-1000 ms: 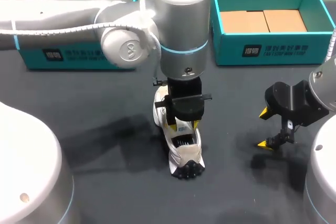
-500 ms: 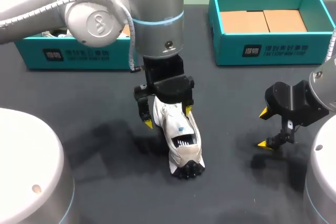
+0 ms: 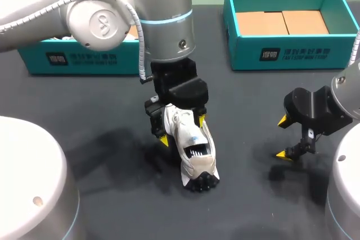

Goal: Take the shoe out of the shoebox, open the shoe tongue, remove and reinsert the insole, then place the shoe into the shoebox

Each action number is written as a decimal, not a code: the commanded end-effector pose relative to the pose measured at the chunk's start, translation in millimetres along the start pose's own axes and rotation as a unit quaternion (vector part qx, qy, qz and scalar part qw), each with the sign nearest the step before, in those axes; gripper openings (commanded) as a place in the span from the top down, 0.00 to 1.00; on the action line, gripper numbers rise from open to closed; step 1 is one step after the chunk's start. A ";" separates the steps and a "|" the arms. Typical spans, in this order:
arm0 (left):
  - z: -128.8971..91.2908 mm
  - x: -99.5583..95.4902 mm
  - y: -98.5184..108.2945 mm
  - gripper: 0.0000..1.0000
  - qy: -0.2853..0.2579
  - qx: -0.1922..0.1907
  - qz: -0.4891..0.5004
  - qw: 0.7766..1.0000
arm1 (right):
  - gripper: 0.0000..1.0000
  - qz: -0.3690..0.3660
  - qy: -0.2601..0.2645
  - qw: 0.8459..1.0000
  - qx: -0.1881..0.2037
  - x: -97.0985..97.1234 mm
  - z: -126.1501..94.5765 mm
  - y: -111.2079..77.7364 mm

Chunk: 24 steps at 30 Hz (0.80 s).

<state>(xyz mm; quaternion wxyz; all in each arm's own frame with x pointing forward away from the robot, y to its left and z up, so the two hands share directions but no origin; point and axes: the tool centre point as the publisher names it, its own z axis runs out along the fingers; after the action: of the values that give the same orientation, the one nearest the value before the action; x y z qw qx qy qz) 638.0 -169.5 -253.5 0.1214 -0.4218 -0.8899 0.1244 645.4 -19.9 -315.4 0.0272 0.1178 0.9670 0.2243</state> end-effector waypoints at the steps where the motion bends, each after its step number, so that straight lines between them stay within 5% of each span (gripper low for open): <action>1: -2.5 10.3 4.7 0.00 -0.022 0.055 -0.223 0.973 | 0.00 0.000 -0.001 1.000 0.000 1.7 -0.3 -0.2; 10: 5.5 12.6 -7.2 0.00 -0.028 0.068 -0.237 0.969 | 0.00 0.000 -0.001 1.000 0.000 1.7 -0.3 -0.2; 16: 2.8 32.4 -50.6 0.00 -0.143 -0.035 -0.338 0.930 | 0.00 0.000 -0.001 1.000 0.000 1.7 -0.3 -0.2; 24: 2.8 32.4 -50.6 0.00 -0.143 -0.035 -0.338 0.930 | 0.00 0.000 -0.001 1.000 0.000 1.7 -0.3 -0.2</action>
<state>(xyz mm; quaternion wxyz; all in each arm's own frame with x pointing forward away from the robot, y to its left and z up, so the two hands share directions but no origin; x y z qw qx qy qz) 590.0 -180.0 -242.0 0.0642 -0.0881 -0.9886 0.1035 645.4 -19.8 -315.4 0.0272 0.1178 0.9670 0.2243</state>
